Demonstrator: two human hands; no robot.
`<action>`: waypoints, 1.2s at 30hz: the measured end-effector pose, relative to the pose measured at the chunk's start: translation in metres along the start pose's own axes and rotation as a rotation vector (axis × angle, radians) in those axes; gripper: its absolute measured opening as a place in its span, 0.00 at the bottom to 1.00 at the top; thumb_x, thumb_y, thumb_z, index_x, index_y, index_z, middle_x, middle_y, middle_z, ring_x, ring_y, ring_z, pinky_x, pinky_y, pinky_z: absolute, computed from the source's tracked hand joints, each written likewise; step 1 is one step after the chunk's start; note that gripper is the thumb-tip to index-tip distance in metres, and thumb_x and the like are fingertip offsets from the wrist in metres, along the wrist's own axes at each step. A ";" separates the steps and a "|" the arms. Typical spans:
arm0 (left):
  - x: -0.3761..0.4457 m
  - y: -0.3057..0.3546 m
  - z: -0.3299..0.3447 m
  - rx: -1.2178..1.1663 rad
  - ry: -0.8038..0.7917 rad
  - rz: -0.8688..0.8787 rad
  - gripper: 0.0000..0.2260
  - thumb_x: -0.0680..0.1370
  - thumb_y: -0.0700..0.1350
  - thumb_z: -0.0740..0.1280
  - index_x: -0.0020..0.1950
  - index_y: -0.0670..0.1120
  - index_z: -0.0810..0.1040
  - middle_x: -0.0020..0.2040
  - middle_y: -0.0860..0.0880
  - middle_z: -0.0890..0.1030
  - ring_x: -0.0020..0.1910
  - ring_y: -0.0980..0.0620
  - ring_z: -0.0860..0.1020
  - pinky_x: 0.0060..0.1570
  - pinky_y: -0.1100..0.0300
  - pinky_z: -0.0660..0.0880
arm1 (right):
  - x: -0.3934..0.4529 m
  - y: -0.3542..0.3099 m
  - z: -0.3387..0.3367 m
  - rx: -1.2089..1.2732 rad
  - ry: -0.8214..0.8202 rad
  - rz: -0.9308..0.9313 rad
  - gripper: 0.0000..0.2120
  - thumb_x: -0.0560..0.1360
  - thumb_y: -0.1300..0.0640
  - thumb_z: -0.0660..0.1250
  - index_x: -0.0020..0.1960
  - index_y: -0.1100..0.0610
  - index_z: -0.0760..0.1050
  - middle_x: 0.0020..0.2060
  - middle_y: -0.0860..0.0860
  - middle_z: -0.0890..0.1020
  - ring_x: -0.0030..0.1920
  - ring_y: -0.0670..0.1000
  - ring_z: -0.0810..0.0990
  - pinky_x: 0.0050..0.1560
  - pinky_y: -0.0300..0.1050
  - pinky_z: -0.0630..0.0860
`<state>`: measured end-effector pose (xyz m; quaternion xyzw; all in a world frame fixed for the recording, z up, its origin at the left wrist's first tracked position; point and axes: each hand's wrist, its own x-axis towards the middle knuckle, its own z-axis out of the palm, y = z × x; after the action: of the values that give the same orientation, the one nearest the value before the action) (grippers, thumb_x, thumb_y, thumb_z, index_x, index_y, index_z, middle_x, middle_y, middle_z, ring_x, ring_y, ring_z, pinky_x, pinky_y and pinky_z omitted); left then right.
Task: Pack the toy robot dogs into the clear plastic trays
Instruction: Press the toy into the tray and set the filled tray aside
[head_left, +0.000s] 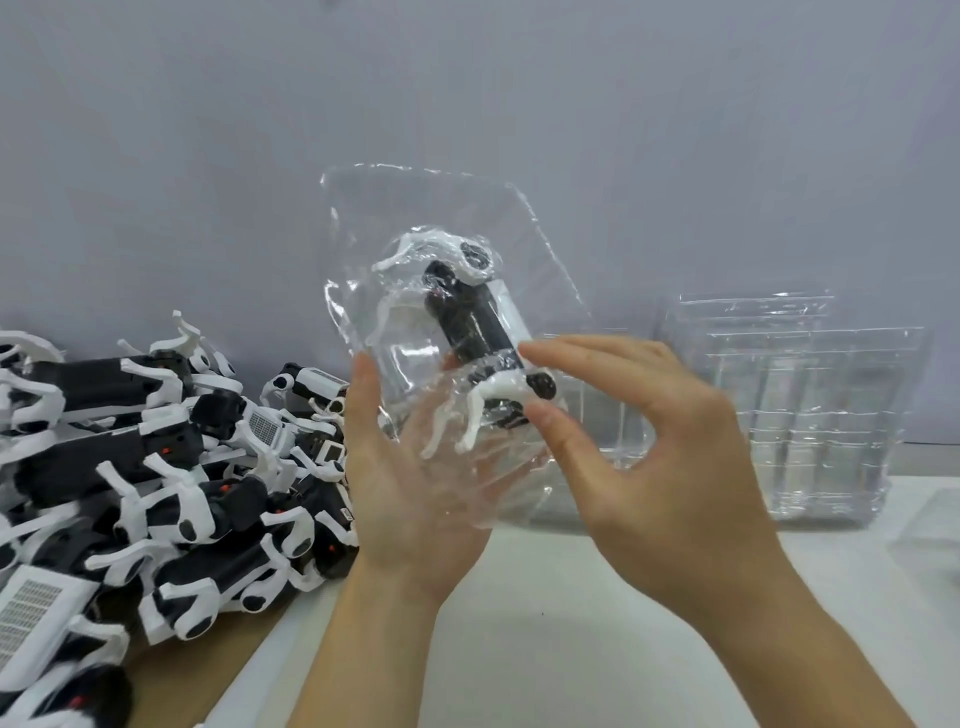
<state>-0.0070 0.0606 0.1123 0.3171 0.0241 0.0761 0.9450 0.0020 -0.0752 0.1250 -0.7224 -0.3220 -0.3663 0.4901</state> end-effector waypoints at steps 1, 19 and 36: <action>0.000 -0.001 0.000 0.048 0.022 -0.015 0.44 0.67 0.74 0.64 0.75 0.48 0.71 0.74 0.42 0.71 0.73 0.41 0.70 0.72 0.39 0.63 | -0.003 0.002 -0.003 0.030 -0.043 0.069 0.14 0.73 0.60 0.75 0.58 0.50 0.83 0.52 0.38 0.82 0.58 0.38 0.78 0.62 0.36 0.73; 0.002 -0.002 -0.006 0.124 -0.030 -0.068 0.33 0.69 0.68 0.66 0.64 0.48 0.82 0.59 0.44 0.84 0.56 0.41 0.83 0.50 0.47 0.79 | 0.000 0.012 -0.020 0.028 -0.191 0.167 0.10 0.69 0.59 0.78 0.48 0.48 0.86 0.45 0.38 0.83 0.51 0.38 0.81 0.53 0.27 0.70; 0.008 -0.020 -0.012 0.305 -0.349 -0.196 0.35 0.57 0.64 0.82 0.59 0.47 0.85 0.58 0.42 0.84 0.52 0.42 0.85 0.43 0.51 0.82 | 0.006 0.022 -0.027 0.129 0.126 0.233 0.14 0.72 0.55 0.76 0.52 0.43 0.75 0.45 0.41 0.79 0.44 0.46 0.81 0.40 0.32 0.76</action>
<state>0.0022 0.0535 0.0912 0.4604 -0.0978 -0.0764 0.8790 0.0179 -0.1065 0.1262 -0.6974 -0.2274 -0.3303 0.5940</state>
